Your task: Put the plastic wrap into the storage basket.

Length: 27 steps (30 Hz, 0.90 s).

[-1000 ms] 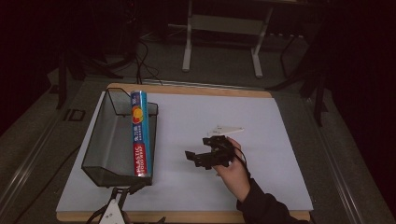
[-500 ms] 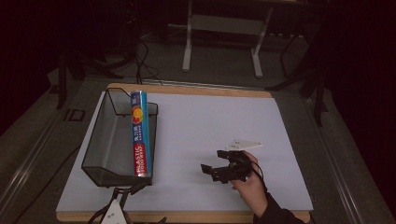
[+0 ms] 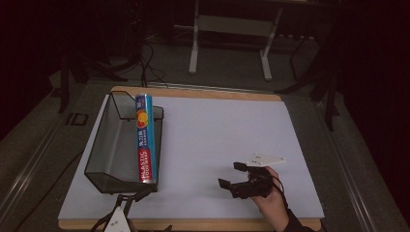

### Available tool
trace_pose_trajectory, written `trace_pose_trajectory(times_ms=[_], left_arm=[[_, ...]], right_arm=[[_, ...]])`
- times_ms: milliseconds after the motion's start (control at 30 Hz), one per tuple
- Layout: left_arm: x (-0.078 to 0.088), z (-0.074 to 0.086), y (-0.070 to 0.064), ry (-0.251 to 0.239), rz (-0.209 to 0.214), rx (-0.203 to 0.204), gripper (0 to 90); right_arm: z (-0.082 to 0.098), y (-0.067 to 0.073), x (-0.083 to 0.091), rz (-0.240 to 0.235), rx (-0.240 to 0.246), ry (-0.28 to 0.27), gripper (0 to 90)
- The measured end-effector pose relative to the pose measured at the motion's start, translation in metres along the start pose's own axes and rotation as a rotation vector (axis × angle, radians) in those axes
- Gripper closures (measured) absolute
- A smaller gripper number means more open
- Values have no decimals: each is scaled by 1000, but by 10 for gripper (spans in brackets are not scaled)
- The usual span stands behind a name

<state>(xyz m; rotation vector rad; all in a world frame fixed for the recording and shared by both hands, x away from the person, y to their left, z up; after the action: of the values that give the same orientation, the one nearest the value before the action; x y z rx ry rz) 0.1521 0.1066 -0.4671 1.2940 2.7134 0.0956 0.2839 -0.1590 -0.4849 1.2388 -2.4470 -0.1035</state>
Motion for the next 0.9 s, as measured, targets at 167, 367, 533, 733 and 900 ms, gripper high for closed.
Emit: trace_pose_trajectory(times_ms=[167,367,533,733,900], left_arm=[[-1,0,0,2,0,0,20],[-1,0,0,3,1,-1,20],[-1,1,1,4,-1,2,20],[-1,0,1,3,-4,0,20],[-1,0,1,3,-3,-5,20]], right_arm=[[1,-3,16,10,21,-21,132],[5,-10,33,19,28,-54,133],[8,-18,39,40,22,-60,134],[12,-20,35,26,5,-50,134],[12,-21,35,42,17,-51,135]])
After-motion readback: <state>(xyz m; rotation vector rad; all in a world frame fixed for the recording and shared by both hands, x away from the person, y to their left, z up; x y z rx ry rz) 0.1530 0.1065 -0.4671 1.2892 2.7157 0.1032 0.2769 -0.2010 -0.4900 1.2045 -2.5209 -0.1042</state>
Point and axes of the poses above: each handheld gripper's, and its own axes: x roughly backward along the jaws, z roughly out of its underside, y roughly to its left, the point moved 6 cm from there along -x, roughly forward along the jaws, and after that the axes turned 15 degrees about -y, right-handed, at the moved point
